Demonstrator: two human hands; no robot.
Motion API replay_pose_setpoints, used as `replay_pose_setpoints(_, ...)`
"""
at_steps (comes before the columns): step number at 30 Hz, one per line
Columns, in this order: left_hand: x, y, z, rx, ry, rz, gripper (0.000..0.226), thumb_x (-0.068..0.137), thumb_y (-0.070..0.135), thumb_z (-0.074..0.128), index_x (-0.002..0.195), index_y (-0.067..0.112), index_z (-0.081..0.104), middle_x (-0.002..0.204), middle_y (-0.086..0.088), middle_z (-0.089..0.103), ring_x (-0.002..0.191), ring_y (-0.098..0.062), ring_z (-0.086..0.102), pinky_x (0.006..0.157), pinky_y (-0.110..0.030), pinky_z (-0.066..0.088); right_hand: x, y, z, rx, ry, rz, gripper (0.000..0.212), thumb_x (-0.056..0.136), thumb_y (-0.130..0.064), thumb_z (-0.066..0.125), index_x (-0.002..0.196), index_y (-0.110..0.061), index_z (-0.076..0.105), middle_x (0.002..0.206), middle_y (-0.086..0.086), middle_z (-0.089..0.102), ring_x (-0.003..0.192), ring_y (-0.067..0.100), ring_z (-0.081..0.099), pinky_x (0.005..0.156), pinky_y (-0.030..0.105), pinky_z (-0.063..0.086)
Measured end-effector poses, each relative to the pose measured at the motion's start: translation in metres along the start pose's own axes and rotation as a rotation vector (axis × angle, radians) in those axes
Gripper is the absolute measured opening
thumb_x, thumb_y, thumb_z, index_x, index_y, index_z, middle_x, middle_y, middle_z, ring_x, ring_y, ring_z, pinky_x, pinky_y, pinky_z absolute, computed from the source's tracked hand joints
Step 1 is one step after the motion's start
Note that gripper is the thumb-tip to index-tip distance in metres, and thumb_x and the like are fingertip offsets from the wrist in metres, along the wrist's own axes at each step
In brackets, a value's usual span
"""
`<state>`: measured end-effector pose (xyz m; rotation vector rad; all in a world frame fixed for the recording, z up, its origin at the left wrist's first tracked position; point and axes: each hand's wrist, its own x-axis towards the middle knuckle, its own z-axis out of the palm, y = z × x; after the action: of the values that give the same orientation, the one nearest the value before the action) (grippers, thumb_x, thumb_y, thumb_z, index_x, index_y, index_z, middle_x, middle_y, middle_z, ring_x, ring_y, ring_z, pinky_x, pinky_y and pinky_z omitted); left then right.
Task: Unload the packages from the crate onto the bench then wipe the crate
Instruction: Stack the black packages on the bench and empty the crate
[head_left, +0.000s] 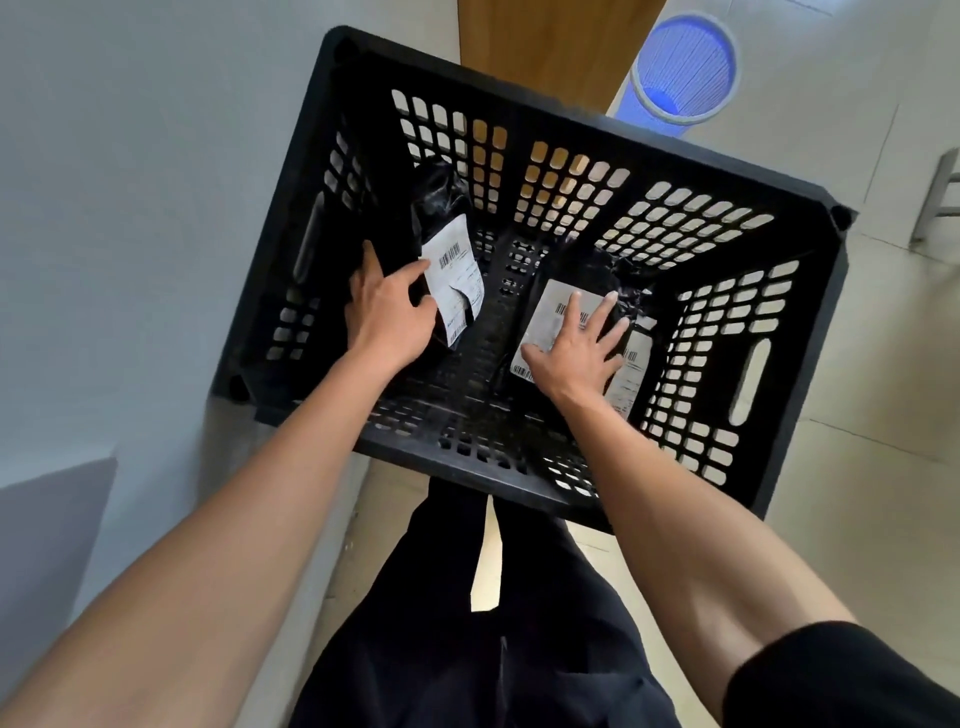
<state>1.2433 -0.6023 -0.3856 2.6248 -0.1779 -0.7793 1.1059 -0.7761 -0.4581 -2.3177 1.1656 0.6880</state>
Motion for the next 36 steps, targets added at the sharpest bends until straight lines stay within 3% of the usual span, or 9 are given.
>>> replay_pose_setpoints(3, 0.006, -0.002, 0.001, 0.009, -0.012, 0.002, 0.049, 0.096, 0.029, 0.06, 0.144, 0.038, 0.054, 0.17, -0.011, 0.003, 0.154, -0.034, 0.01, 0.119, -0.056, 0.026, 0.005, -0.007, 0.005, 0.034, 0.014, 0.04, 0.105, 0.086, -0.062, 0.064, 0.161, -0.029, -0.001, 0.164, 0.012, -0.03, 0.15, 0.049, -0.016, 0.114, 0.074, 0.007)
replay_pose_setpoints(11, 0.017, 0.001, 0.005, -0.039, -0.018, 0.0, 0.047, 0.097, 0.027, 0.059, 0.141, 0.041, 0.057, 0.17, -0.008, 0.004, 0.154, -0.031, 0.009, 0.12, -0.061, 0.015, 0.019, -0.02, 0.019, 0.051, 0.042, 0.117, 0.112, 0.083, -0.057, 0.073, 0.161, -0.029, -0.002, 0.162, 0.01, -0.035, 0.151, 0.05, -0.014, 0.115, 0.073, 0.013)
replay_pose_setpoints(20, 0.016, 0.005, 0.017, 0.07, 0.007, 0.109, 0.053, 0.096, 0.027, 0.058, 0.147, 0.039, 0.049, 0.168, -0.008, 0.011, 0.153, -0.031, 0.009, 0.12, -0.059, 0.018, 0.023, -0.029, 0.034, 0.043, 0.119, 0.146, 0.123, 0.077, -0.057, 0.079, 0.16, -0.027, -0.007, 0.163, 0.016, -0.031, 0.151, 0.051, -0.011, 0.114, 0.075, 0.011)
replay_pose_setpoints(26, 0.01, 0.012, 0.028, 0.266, 0.046, 0.179, 0.063, 0.094, 0.028, 0.057, 0.153, 0.036, 0.037, 0.169, -0.015, -0.008, 0.156, -0.034, -0.011, 0.119, -0.06, 0.013, 0.024, -0.028, 0.036, 0.016, 0.129, 0.121, 0.129, 0.074, -0.066, 0.077, 0.16, -0.026, -0.011, 0.162, 0.018, -0.031, 0.151, 0.05, -0.011, 0.115, 0.075, 0.009)
replay_pose_setpoints(31, 0.006, 0.025, 0.032, 0.283, 0.127, 0.196, 0.055, 0.091, 0.029, 0.06, 0.146, 0.032, 0.048, 0.169, -0.012, 0.007, 0.148, -0.033, 0.016, 0.112, -0.047, 0.029, 0.025, -0.03, 0.035, 0.012, 0.141, 0.129, 0.127, 0.075, -0.055, 0.081, 0.16, -0.028, -0.01, 0.163, 0.016, -0.032, 0.152, 0.047, -0.011, 0.114, 0.07, 0.022)
replay_pose_setpoints(36, 0.011, 0.027, 0.035, 0.156, 0.128, 0.209, 0.06, 0.089, 0.019, 0.068, 0.146, 0.027, 0.049, 0.17, -0.009, 0.004, 0.142, -0.032, 0.031, 0.111, -0.044, 0.037, 0.023, -0.028, 0.03, 0.009, 0.149, 0.125, 0.123, 0.075, -0.048, 0.082, 0.16, -0.03, -0.006, 0.163, 0.014, -0.032, 0.152, 0.045, -0.004, 0.111, 0.066, 0.03)
